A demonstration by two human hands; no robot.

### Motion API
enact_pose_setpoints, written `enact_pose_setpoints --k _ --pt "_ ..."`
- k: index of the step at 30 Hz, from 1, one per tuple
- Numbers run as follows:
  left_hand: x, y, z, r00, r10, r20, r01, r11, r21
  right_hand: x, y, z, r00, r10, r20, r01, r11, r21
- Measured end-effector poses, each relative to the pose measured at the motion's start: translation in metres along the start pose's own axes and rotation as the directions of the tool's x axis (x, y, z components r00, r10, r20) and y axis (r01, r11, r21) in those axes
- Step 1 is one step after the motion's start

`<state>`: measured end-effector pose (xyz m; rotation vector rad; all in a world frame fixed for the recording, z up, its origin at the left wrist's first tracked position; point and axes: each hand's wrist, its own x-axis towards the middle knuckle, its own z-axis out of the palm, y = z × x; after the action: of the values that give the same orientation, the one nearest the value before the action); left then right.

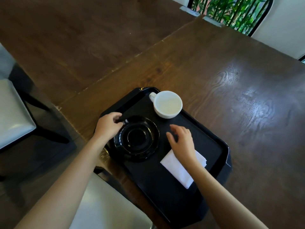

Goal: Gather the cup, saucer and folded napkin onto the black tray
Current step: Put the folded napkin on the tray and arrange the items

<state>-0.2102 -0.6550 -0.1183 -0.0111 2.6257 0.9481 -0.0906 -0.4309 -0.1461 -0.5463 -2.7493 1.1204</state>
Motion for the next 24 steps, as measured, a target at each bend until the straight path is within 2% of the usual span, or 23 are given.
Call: enact_pose_setpoints --k 2,5,9,24 --pt "-0.008 -0.012 0.001 1.000 0.008 0.022 -0.009 0.999 0.034 -0.010 -0.005 0.011 0.995 -0.070 0.066 0.075 0.994 -0.083" --pt "-0.014 -0.018 0.005 0.999 0.016 0.028 -0.016 1.000 0.022 -0.014 -0.010 0.019 0.987 -0.089 0.130 0.106 0.986 -0.130" --pt "-0.018 -0.021 0.008 1.000 0.014 -0.003 -0.015 0.999 -0.030 -0.018 -0.012 0.022 0.988 -0.083 0.130 0.102 0.985 -0.139" --pt "-0.016 -0.022 0.001 1.000 0.006 -0.018 -0.006 1.000 -0.007 -0.020 -0.020 0.032 0.986 -0.077 0.146 0.101 0.981 -0.167"
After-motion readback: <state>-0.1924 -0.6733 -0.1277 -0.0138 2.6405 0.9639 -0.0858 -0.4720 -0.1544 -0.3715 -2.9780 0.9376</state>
